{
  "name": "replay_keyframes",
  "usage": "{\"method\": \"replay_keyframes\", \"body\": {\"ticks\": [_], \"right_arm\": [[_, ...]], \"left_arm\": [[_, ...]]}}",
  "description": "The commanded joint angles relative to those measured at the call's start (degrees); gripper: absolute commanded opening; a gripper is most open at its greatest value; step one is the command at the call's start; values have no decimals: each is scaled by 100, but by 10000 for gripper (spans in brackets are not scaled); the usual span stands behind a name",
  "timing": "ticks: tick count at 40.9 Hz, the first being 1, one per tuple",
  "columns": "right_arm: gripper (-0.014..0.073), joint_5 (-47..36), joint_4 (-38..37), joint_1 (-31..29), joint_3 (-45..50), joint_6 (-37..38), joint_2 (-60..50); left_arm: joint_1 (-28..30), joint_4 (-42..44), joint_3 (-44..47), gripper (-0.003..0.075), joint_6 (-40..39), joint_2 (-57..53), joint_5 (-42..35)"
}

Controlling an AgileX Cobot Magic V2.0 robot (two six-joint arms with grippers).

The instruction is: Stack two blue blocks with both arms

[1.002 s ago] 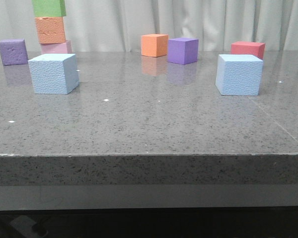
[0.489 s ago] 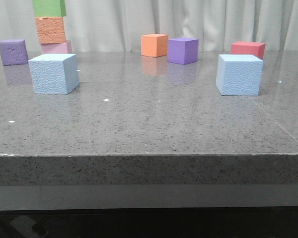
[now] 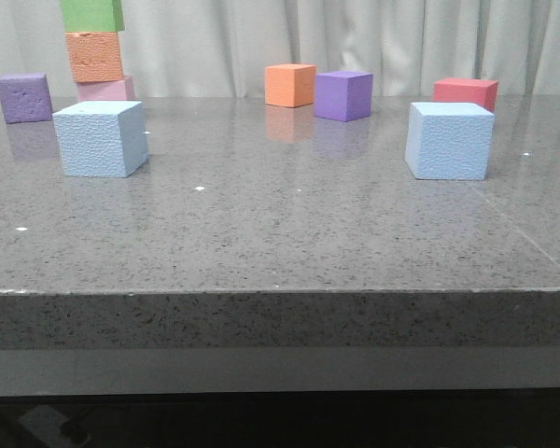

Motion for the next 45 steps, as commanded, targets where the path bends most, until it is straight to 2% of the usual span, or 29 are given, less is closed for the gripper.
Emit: {"method": "replay_keyframes", "body": {"ticks": [1,9,16,23,31,45], "right_arm": [[-119,-109,31,-21,-648,-41,-104],[-119,1366,26,-21,-2040,-41,108],[-119,2331,26,-21,-3197,-41,869],[-119,3110,26,-21,-3920,-41,1757],[-119,3425,26,-21,-3977,-41,2491],[-119,3185,38,-21,-3977,-41,2885]], "left_arm": [[-28,-36,-662,-20,-34,-96,-193],[-28,-36,-2092,-20,-34,67,1105],[-28,-36,-3459,-20,-34,684,2388],[-28,-36,-4304,-20,-34,1510,3648],[-28,-36,-4284,-20,-34,2024,3745],[-28,-36,-4026,-20,-34,2338,3748]]}}
